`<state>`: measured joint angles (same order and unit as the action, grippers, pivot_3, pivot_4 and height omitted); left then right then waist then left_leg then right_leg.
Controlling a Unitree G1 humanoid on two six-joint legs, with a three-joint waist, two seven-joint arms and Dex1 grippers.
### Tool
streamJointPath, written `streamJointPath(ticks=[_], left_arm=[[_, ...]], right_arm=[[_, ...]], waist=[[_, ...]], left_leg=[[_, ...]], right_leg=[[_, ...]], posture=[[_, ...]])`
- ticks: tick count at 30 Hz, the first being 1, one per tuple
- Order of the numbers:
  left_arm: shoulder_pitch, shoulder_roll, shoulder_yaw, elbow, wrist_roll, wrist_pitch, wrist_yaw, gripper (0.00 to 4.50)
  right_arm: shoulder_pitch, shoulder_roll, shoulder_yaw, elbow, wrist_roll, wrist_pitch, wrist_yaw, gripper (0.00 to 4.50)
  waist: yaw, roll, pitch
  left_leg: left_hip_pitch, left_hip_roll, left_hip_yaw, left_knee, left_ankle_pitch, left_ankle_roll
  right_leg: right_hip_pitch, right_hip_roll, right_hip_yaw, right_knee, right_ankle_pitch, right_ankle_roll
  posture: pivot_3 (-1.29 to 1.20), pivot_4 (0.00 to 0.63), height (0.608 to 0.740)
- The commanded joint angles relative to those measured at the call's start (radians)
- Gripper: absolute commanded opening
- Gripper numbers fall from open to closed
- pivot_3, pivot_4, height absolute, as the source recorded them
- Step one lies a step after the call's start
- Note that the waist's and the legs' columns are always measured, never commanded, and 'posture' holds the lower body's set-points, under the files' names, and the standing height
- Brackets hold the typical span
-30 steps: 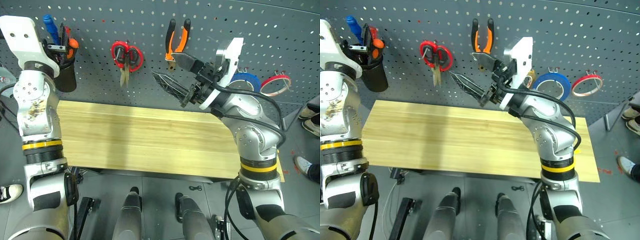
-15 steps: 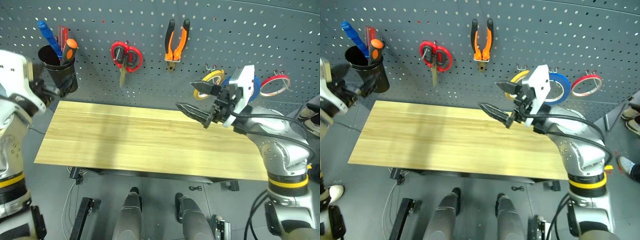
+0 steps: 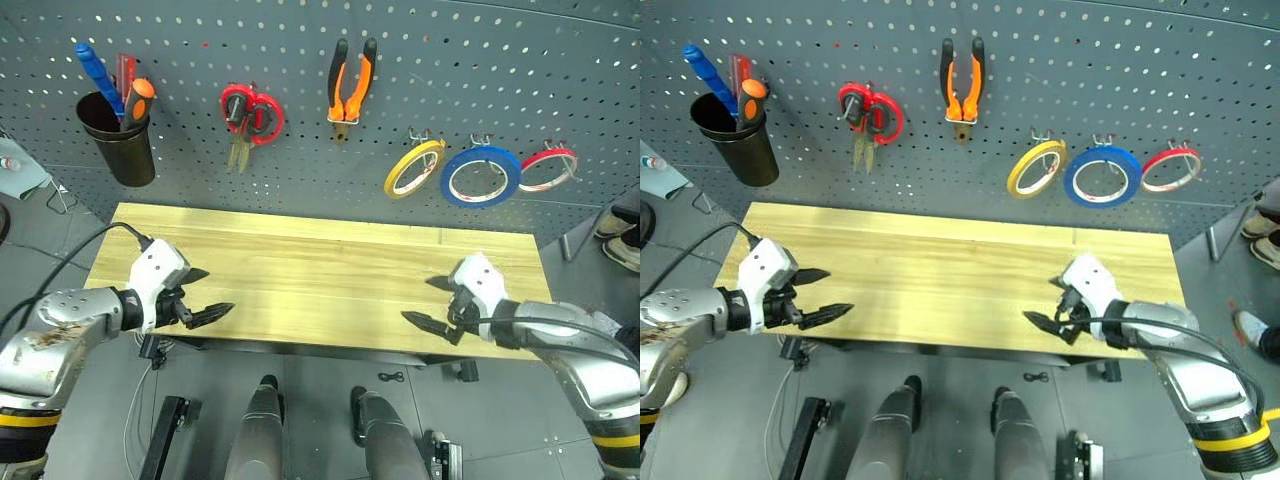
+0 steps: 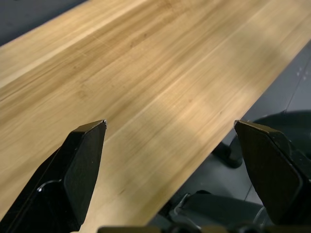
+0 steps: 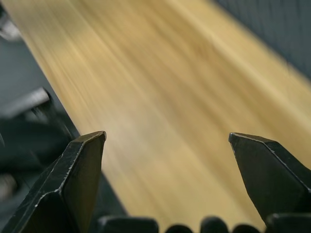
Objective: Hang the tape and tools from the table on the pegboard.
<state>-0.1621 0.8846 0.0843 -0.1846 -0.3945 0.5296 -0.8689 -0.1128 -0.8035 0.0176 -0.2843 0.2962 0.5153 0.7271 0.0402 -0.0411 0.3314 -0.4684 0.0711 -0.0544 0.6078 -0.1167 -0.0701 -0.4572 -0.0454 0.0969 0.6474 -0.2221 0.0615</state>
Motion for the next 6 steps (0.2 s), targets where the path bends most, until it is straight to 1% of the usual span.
streamJointPath(ticks=[1, 4, 6], left_arm=[[0.000, -0.055, -0.073, 0.086, 0.091, -0.123, 0.008, 4.48], [-0.019, -0.102, -0.084, 0.126, 0.097, -0.141, 0.002, 4.48], [-0.025, -0.124, -0.089, 0.159, 0.117, -0.189, -0.001, 4.48]], right_arm=[[0.032, 0.022, -0.031, 0.016, -0.033, -0.059, -0.027, 4.50], [0.036, 0.043, -0.033, 0.030, -0.056, -0.070, -0.045, 4.50], [0.040, 0.061, -0.035, 0.045, -0.075, -0.072, -0.069, 4.50]], waist=[[-0.005, 0.000, 0.000], [-0.008, 0.000, 0.000], [-0.008, 0.000, 0.000]], left_leg=[[0.000, 0.000, 0.000, 0.000, 0.000, 0.000], [0.000, 0.000, 0.000, 0.000, 0.000, 0.000], [0.000, 0.000, 0.000, 0.000, 0.000, 0.000]], right_leg=[[0.000, 0.000, 0.000, 0.000, 0.000, 0.000], [0.000, 0.000, 0.000, 0.000, 0.000, 0.000], [0.000, 0.000, 0.000, 0.001, 0.000, 0.001]], posture=[[0.13, 0.303, 0.740], [0.12, 0.300, 0.740], [0.12, 0.296, 0.740]])
